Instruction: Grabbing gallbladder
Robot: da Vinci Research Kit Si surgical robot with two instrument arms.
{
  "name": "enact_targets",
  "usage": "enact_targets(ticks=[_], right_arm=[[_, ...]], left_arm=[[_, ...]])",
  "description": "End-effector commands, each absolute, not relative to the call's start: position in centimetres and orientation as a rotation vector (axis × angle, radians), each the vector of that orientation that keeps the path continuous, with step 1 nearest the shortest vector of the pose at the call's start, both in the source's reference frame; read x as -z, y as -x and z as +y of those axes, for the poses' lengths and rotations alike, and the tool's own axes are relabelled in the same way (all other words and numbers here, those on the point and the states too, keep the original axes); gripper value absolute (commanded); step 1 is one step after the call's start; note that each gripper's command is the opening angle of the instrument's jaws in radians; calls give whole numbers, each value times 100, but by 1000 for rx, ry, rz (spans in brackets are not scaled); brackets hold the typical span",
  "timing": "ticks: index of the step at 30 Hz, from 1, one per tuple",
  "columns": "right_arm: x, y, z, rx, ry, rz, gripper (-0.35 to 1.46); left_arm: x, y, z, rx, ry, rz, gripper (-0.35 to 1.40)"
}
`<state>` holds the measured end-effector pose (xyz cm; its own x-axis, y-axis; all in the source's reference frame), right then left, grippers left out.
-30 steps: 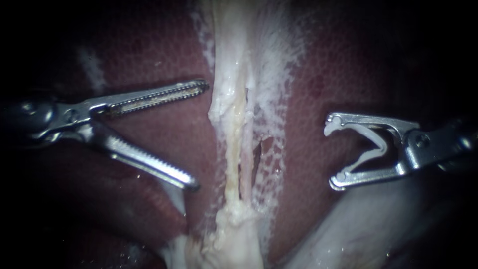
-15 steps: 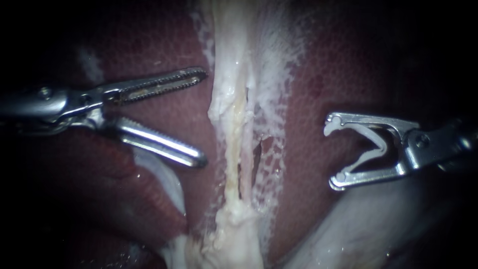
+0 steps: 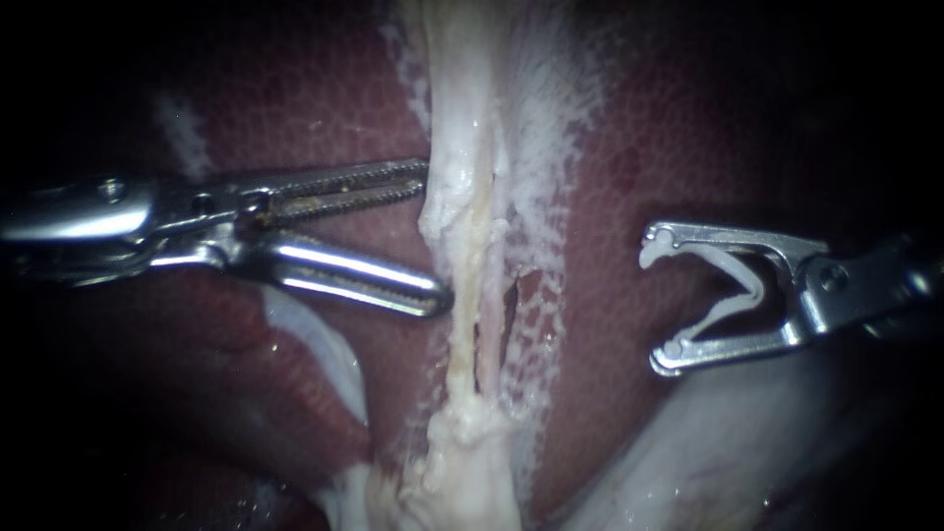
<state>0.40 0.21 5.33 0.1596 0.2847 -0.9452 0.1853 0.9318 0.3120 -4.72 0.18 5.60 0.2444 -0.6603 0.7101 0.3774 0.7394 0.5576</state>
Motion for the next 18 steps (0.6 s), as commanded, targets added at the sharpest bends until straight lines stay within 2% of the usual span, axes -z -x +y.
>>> enact_targets(ticks=[1,6,10,18], right_arm=[[-533,-40,21,-73,-398,1420,59],[-533,-39,21,-73,-398,1420,59],[-533,-39,21,-73,-398,1420,59],[-533,-39,21,-73,-398,1420,59]], left_arm=[[-562,472,19,730,-295,-1112,39],[-568,471,22,759,-290,-1092,12],[-572,466,23,777,-283,-1081,-35],[-574,460,23,810,-271,-1052,-35]])
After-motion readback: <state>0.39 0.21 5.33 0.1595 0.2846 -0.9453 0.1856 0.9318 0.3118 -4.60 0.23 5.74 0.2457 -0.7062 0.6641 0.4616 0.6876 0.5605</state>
